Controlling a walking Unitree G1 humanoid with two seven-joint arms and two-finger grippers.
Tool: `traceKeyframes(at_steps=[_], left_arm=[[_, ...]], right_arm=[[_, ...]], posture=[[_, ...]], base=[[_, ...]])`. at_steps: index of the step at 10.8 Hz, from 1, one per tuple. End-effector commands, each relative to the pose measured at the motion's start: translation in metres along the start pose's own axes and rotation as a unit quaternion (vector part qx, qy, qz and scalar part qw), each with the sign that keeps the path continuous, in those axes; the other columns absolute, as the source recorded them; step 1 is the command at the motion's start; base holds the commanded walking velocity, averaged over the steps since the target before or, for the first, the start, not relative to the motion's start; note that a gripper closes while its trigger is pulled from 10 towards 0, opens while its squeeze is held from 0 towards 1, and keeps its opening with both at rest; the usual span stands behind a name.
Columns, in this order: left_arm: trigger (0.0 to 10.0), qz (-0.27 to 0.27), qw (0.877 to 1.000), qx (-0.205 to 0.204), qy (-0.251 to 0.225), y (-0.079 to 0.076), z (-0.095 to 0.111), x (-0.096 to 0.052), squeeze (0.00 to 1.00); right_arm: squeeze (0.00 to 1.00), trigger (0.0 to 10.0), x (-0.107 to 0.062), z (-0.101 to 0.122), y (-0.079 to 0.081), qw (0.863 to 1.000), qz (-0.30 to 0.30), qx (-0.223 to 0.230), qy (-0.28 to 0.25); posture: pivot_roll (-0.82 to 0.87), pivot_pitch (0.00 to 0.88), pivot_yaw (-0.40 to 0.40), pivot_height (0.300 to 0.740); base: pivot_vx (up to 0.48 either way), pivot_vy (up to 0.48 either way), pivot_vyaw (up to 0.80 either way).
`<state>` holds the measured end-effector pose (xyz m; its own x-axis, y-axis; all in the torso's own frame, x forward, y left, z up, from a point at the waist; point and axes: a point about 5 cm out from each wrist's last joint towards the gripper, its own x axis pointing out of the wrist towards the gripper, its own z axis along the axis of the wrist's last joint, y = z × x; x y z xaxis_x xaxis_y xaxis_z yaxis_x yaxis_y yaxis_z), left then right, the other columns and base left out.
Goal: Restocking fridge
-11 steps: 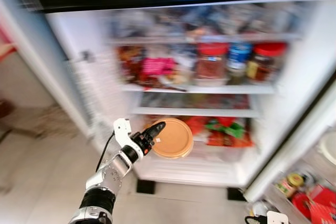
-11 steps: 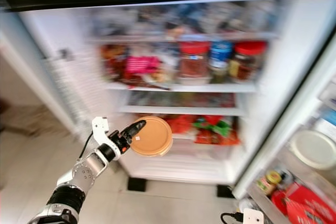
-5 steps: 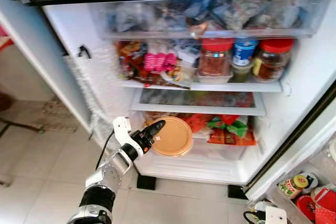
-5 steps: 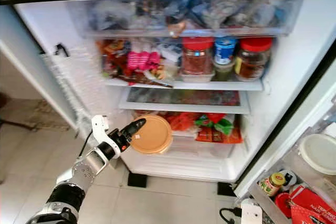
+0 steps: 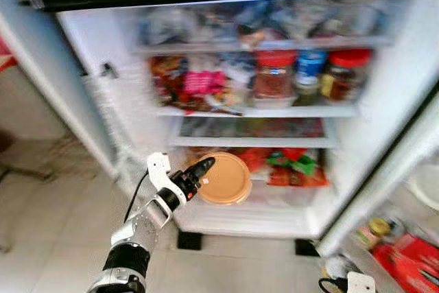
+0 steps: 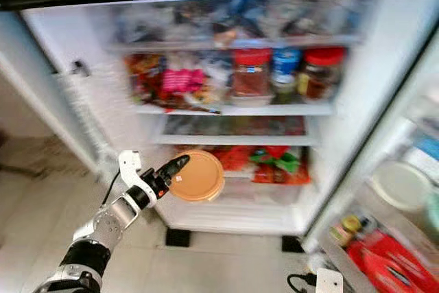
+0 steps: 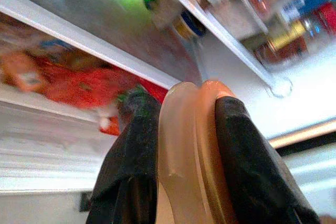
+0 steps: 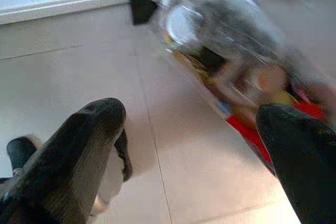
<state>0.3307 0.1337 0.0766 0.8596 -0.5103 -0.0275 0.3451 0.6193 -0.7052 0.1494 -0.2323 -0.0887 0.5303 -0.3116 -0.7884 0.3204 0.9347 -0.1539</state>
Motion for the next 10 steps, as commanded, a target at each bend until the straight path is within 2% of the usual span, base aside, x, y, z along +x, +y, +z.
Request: traceKeyframes(at_steps=[1,4,10], left_arm=[[10.0,-0.005,1.0,0.016,-0.001,-0.0035,0.0063,0.0028,0.0],[10.0,-0.006,1.0,0.017,-0.002,-0.0038,0.0073,0.0037,0.0],[10.0,-0.002,1.0,0.018,-0.005,-0.0025,0.0093,0.0032,0.0]], right_arm=[[0.0,10.0,-0.001,-0.005,0.0018,1.0,0.001,0.001,0.011],[0.0,10.0,-0.0008,-0.0039,0.0008,1.0,-0.005,0.003,0.009],[0.0,10.0,-0.0004,-0.002,0.0001,1.0,-0.008,0.002,0.004]], posture=[[-0.02,0.096,0.082,0.74],[-0.02,0.099,0.084,0.74],[-0.02,0.107,0.082,0.74]], base=[[0.251,0.0,-0.74],[0.259,0.0,-0.7],[0.266,0.0,0.0]])
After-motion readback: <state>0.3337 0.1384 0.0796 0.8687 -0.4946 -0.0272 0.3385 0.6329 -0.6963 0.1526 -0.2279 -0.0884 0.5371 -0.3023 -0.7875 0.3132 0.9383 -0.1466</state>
